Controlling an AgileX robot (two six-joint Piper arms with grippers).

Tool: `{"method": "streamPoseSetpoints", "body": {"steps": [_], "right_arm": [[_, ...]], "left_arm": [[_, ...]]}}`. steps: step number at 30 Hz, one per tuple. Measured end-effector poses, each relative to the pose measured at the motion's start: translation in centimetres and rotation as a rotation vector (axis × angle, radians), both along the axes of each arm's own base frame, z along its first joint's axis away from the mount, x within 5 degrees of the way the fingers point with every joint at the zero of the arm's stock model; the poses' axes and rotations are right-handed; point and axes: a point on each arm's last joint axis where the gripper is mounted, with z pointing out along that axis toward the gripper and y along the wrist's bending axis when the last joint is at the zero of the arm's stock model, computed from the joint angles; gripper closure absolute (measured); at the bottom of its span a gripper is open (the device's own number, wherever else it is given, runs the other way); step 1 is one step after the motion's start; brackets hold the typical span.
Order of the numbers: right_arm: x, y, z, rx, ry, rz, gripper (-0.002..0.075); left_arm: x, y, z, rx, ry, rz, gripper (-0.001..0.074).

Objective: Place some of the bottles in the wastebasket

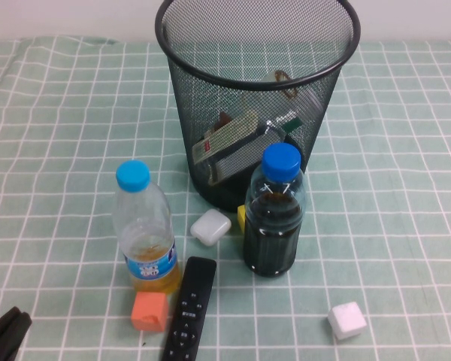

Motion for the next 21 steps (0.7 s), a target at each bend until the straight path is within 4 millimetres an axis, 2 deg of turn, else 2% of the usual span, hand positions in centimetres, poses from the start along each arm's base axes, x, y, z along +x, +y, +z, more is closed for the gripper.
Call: {"method": "streamPoseSetpoints", "body": {"steps": [5, 8, 12, 15, 21], "right_arm": [[-0.3, -0.2, -5.0, -0.015, 0.028, 0.000, 0.0727], [0.0, -0.4, -7.2, -0.088, 0.052, -0.021, 0.0727], [0.5, -0.6, -8.4, -0.099, 0.022, -0.066, 0.0727], [1.0, -1.1, -8.8, -0.083, -0.079, -0.142, 0.0727], [0.7, -3.3, -11.5, -0.041, -0.267, -0.455, 0.0727]], "left_arm": [[0.0, 0.0, 0.0, 0.000, 0.000, 0.000, 0.0738], [0.0, 0.0, 0.0, 0.000, 0.000, 0.000, 0.0738], [0.0, 0.0, 0.0, 0.002, -0.001, 0.000, 0.0738], [0.0, 0.0, 0.0, 0.002, -0.001, 0.000, 0.0738], [0.0, 0.0, 0.0, 0.002, -0.001, 0.000, 0.0738]]}}
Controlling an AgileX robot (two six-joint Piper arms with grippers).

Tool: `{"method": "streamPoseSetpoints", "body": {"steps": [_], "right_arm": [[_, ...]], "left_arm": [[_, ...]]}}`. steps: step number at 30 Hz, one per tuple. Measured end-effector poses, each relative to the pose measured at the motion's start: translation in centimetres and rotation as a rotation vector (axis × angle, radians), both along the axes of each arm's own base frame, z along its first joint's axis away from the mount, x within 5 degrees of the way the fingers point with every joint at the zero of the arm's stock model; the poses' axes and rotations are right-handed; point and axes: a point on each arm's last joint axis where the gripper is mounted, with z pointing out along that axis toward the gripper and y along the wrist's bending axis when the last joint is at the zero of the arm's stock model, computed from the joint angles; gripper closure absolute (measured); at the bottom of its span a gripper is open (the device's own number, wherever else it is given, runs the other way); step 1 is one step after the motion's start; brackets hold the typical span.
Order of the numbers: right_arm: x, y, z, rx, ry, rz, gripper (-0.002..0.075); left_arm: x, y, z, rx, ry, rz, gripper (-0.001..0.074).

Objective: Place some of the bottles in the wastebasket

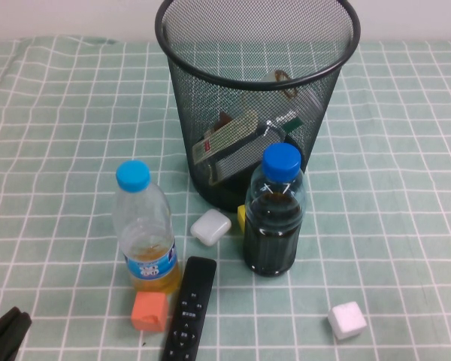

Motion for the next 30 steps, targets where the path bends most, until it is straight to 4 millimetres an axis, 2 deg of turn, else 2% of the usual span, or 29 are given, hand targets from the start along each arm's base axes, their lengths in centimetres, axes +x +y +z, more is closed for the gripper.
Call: {"method": "streamPoseSetpoints", "body": {"steps": [5, 9, 25, 30], "right_arm": [[-1.3, -0.8, -3.1, 0.057, -0.129, -0.171, 0.0727], [-1.4, -0.9, -4.6, 0.074, -0.134, -0.195, 0.0727], [-1.2, -0.5, -5.3, 0.111, -0.111, -0.131, 0.0727], [-1.2, -0.2, -6.6, 0.051, 0.036, -0.095, 0.0727]], "left_arm": [[0.0, 0.0, 0.0, 0.000, 0.000, 0.000, 0.0739], [0.0, 0.0, 0.0, 0.000, 0.000, 0.000, 0.0739], [0.0, 0.0, 0.0, -0.001, -0.001, 0.000, 0.0739], [0.0, 0.0, 0.0, -0.001, -0.001, 0.000, 0.0739]]}}
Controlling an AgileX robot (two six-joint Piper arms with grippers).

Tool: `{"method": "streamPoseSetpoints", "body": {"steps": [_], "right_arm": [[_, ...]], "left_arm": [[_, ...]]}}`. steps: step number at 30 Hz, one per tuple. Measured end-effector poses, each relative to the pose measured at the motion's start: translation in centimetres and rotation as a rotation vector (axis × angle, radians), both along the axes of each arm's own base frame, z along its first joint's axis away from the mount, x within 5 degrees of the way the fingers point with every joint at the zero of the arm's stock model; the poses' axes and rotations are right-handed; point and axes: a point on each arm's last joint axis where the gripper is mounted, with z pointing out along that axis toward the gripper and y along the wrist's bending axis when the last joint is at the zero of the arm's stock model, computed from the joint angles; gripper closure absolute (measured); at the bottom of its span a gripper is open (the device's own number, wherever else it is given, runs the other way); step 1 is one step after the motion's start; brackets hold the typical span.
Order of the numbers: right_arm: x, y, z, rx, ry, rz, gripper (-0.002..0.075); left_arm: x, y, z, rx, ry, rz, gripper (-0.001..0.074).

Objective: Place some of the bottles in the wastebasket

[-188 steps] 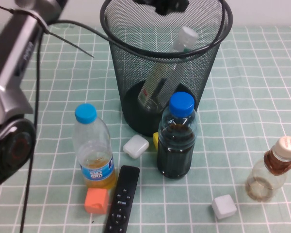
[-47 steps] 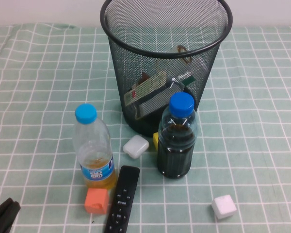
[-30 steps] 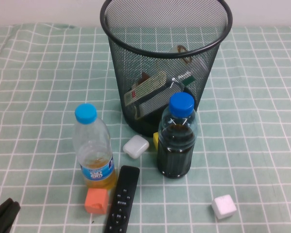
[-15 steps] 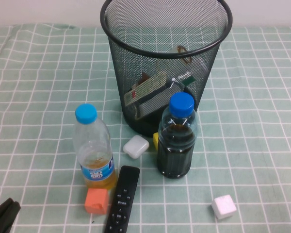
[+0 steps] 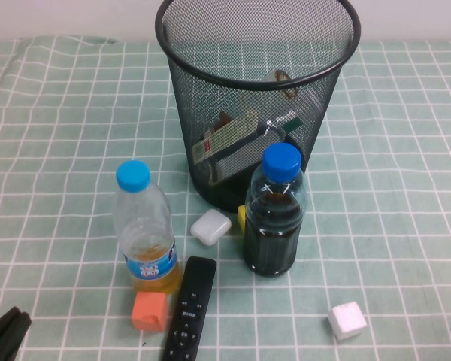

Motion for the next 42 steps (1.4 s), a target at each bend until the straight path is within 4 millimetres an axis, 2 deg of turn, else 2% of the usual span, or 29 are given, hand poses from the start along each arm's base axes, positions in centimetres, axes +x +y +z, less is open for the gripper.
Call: {"method": "streamPoseSetpoints", "body": {"steps": [13, 33, 36, 39, 42], "right_arm": [[-0.3, 0.4, -1.5, -0.003, 0.174, 0.060, 0.0727], [-0.4, 0.1, -1.5, 0.027, 0.179, 0.030, 0.0727], [-0.4, 0.1, -1.5, 0.027, 0.179, 0.030, 0.0727], [-0.4, 0.1, -1.5, 0.027, 0.179, 0.030, 0.0727], [-0.4, 0.1, -1.5, 0.027, 0.179, 0.030, 0.0727]], "left_arm": [[0.0, 0.0, 0.0, 0.000, 0.000, 0.000, 0.0739], [0.0, 0.0, 0.0, 0.002, -0.001, 0.000, 0.0739], [0.0, 0.1, 0.1, 0.056, -0.043, 0.007, 0.0739], [0.2, 0.4, 0.4, 0.063, -0.076, 0.069, 0.0739], [0.5, 1.3, 0.3, 0.032, -0.054, 0.226, 0.0739]]}}
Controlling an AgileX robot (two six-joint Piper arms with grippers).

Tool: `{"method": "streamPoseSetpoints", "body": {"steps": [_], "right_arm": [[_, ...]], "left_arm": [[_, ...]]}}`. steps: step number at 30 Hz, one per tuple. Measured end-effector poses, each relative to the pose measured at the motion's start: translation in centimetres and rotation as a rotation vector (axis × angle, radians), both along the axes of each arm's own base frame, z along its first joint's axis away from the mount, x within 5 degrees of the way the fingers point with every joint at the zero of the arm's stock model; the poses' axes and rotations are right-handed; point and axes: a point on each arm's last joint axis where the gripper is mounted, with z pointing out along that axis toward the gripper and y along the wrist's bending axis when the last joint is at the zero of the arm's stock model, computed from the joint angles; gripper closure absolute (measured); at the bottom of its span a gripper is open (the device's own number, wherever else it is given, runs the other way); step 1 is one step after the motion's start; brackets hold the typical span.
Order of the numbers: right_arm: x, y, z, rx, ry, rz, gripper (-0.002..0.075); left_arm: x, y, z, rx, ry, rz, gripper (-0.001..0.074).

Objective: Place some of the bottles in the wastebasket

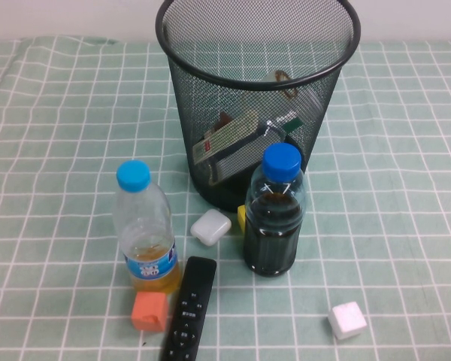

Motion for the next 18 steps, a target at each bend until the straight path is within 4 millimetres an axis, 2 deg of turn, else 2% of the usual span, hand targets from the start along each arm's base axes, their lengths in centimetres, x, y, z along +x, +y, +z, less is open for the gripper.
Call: {"method": "streamPoseSetpoints", "body": {"steps": [4, 9, 18], "right_arm": [[0.0, 0.0, 0.0, 0.000, -0.002, 0.000, 0.0727], [0.0, 0.0, 0.0, 0.000, -0.004, 0.000, 0.0727], [0.0, 0.0, 0.0, 0.000, -0.004, 0.000, 0.0727]], "left_arm": [[0.1, 0.7, -1.0, -0.036, 0.118, 0.145, 0.0740], [-0.1, 0.8, -2.6, 0.015, 0.290, 0.164, 0.0739], [-0.2, 0.9, -2.7, 0.029, 0.305, 0.167, 0.0739]]}}
